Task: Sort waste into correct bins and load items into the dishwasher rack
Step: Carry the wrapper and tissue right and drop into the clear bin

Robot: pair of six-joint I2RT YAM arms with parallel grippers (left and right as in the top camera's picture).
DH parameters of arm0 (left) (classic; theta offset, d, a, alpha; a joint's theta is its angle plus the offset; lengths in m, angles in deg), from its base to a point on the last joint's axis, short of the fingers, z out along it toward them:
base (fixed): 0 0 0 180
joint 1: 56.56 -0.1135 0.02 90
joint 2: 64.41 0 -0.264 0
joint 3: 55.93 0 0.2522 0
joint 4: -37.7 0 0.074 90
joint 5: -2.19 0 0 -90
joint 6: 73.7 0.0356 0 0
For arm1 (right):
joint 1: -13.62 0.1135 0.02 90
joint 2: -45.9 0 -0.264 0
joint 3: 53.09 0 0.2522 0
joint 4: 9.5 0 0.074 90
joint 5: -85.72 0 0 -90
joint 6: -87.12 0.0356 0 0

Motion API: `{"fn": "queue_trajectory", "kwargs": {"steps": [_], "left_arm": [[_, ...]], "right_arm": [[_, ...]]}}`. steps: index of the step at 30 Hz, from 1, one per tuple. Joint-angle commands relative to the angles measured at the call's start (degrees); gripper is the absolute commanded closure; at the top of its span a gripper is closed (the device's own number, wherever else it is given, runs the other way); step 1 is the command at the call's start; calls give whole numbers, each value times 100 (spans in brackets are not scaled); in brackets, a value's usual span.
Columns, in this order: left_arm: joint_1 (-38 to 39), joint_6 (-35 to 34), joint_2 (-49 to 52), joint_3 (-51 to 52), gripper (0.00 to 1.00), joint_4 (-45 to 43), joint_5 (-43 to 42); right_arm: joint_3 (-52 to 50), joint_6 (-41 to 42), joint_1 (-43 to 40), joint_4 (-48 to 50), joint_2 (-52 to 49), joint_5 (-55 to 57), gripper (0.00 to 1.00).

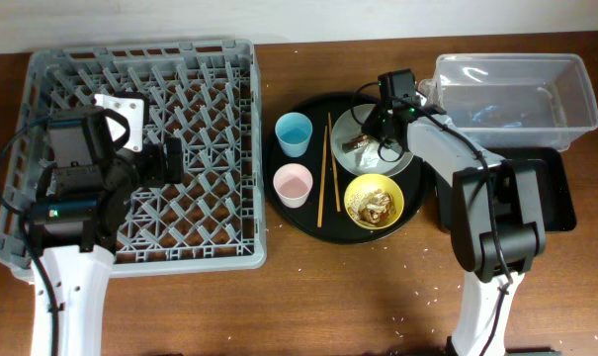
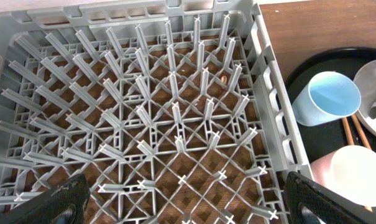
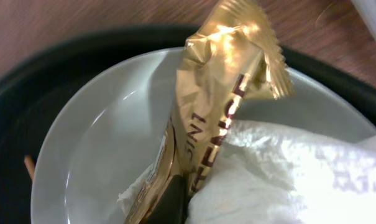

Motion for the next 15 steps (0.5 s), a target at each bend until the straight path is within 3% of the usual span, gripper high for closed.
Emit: {"fn": "queue_trajectory", "kwargs": {"steps": [1, 6, 11, 15], "left_arm": [[-13, -33, 24, -68, 0, -11, -103], [-15, -33, 24, -68, 0, -11, -103], [-13, -33, 24, -68, 0, -11, -103], [-13, -31, 24, -68, 0, -11, -103]], "right_arm": [[177, -1204, -44, -116, 98, -614, 96], [828, -2022, -258, -780, 1099, -660, 96], [1484, -1996, -861, -1499, 2153, -466, 96], [1478, -1377, -1631, -1587, 2282, -133, 96]]}}
